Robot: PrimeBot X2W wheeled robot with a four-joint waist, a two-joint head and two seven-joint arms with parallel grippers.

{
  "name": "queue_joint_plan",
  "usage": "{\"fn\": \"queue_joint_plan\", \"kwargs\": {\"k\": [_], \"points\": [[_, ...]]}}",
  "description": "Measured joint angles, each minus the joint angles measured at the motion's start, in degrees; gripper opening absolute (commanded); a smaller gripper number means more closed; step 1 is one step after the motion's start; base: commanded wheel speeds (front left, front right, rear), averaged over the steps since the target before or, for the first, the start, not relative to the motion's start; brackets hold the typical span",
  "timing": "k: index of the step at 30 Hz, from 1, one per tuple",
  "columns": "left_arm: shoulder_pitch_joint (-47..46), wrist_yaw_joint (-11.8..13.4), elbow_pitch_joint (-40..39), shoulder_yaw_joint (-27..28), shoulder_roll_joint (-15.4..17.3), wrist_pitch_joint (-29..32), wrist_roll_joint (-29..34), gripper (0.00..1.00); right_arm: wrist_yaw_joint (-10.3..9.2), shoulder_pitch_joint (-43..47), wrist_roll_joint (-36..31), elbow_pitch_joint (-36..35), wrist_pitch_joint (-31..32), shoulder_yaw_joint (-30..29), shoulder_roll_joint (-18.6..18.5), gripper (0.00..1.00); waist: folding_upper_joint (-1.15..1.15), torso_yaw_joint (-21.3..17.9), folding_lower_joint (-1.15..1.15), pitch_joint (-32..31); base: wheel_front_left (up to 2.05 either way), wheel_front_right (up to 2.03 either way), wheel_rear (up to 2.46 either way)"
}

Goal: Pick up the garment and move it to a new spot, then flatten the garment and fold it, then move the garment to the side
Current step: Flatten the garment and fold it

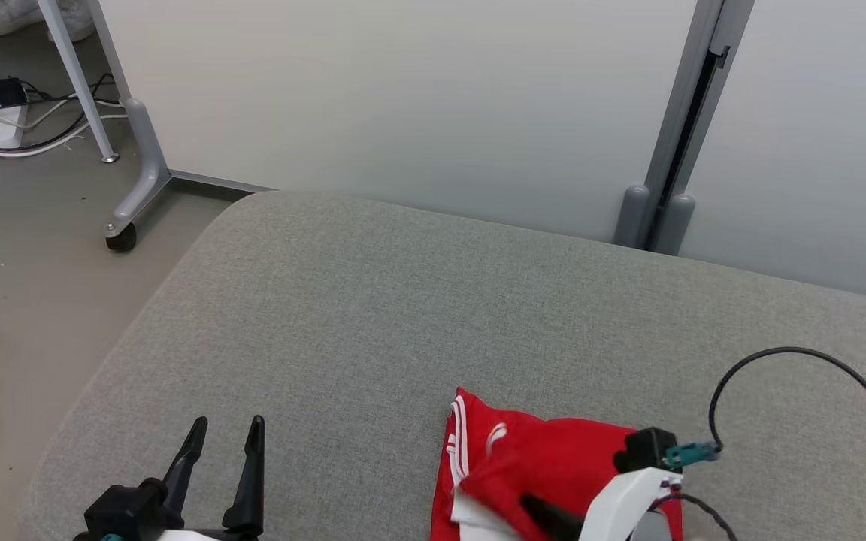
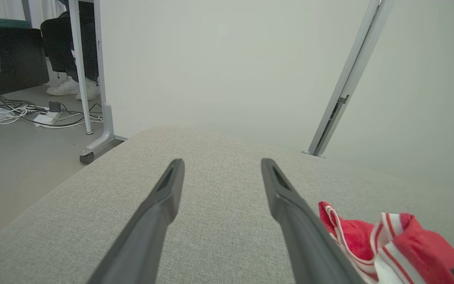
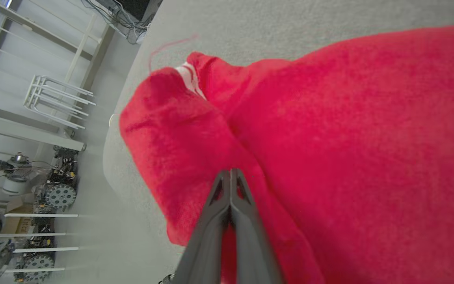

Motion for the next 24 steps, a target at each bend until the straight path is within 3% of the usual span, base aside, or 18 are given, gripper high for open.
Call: {"fn": "queue_joint_plan", "kwargs": {"k": [6,11,21,22,23,24], "points": [[0.0,0.2,0.0,0.0,0.0,0.1,-0.1,1.00,0.01,3.4,4.8,-9.8,5.0,8.6,-2.4,0.00,0.00,-0.6,0.00,-0.1,0.00,0.00,0.00],[0.1,0.3,0.0,0.1,0.0,0.1,-0.5,1.00,0.00,4.0,7.3,-18.0,5.4,11.7,-5.4,0.00,0.00,-2.2,0.00,-0.2,0.00,0.00,0.00],[0.1,0.6,-0.4,0.9,-0.1,-0.2,-0.5,1.00,0.00,-0.8,1.9,-23.8,-8.4,6.5,-12.8,0.00,0.00,-6.9,0.00,-0.4,0.00,0.00,0.00],[0.1,0.6,-0.4,1.0,-0.1,-0.2,-0.5,1.00,0.00,-1.2,0.9,-23.7,-9.7,5.7,-13.4,0.05,0.00,-7.3,0.00,-0.3,0.00,0.00,0.00],[0.1,0.6,-0.5,1.2,0.0,-0.2,-0.5,1.00,0.00,-1.5,-0.1,-23.7,-10.9,4.8,-13.9,0.43,0.00,-7.8,0.00,-0.3,0.00,0.00,0.00],[0.1,0.7,-0.5,1.4,0.0,-0.2,-0.5,1.00,0.00,-1.9,-1.1,-23.7,-12.2,3.9,-14.4,1.00,0.00,-8.3,0.00,-0.3,0.00,0.00,0.00]]}}
